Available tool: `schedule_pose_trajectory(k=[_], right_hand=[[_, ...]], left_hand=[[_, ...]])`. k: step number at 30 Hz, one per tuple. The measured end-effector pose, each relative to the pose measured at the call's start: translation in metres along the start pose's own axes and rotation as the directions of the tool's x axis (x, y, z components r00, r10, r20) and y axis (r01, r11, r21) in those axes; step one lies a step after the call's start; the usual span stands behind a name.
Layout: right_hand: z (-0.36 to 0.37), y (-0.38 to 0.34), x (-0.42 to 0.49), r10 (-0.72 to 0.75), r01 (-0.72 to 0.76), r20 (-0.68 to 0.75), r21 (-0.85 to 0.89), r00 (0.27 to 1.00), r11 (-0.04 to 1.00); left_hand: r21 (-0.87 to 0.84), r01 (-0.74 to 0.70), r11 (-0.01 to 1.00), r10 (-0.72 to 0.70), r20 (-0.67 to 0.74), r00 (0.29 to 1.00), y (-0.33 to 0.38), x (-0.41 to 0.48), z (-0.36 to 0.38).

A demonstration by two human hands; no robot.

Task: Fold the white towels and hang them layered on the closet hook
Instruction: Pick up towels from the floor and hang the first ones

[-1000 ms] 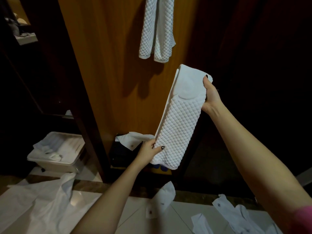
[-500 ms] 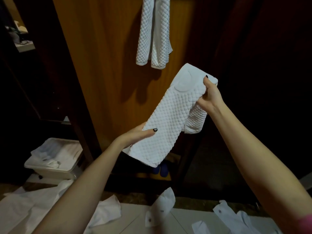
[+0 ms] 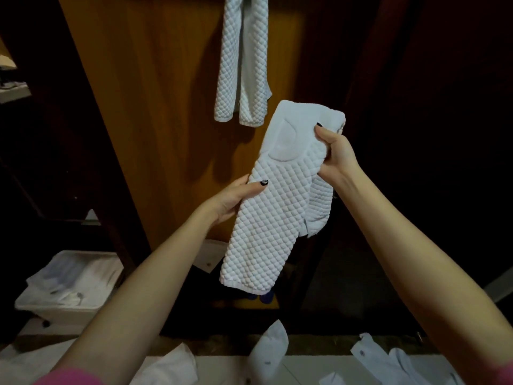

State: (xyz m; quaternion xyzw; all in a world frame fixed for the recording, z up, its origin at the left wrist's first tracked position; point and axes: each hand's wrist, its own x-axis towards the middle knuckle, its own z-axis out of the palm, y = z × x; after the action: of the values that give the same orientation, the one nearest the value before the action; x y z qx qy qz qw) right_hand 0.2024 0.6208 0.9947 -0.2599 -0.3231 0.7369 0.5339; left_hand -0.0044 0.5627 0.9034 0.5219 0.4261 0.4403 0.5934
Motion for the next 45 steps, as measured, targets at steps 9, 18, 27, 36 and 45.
schedule_pose_trajectory(k=[9, 18, 27, 36, 45], right_hand=[[0.038, -0.023, 0.027, -0.176, 0.183, -0.063, 0.138, 0.982, 0.973], [0.104, -0.063, 0.063, -0.347, 0.365, -0.168, 0.091, 0.923, 0.927], [0.191, -0.122, 0.106, -0.653, 0.622, -0.026, -0.281, 0.757, 0.731], [0.234, -0.186, 0.169, -0.694, 0.647, -0.025, -0.338, 0.719, 0.683], [0.231, -0.192, 0.277, -0.702, 0.681, 0.086, -0.352, 0.707, 0.643]], left_hand=[[0.027, -0.007, 1.0, 0.004, 0.104, 0.995, 0.065, 0.041, -0.046], [0.406, -0.167, 0.898, 0.093, 0.195, 0.976, 0.196, 0.071, -0.127], [0.374, -0.352, 0.858, 0.309, 0.171, 0.936, 0.317, 0.097, -0.187], [0.402, -0.503, 0.765, 0.49, 0.144, 0.86, 0.408, 0.152, -0.211], [0.428, -0.503, 0.751, 0.522, 0.082, 0.849, 0.435, 0.228, -0.261]])
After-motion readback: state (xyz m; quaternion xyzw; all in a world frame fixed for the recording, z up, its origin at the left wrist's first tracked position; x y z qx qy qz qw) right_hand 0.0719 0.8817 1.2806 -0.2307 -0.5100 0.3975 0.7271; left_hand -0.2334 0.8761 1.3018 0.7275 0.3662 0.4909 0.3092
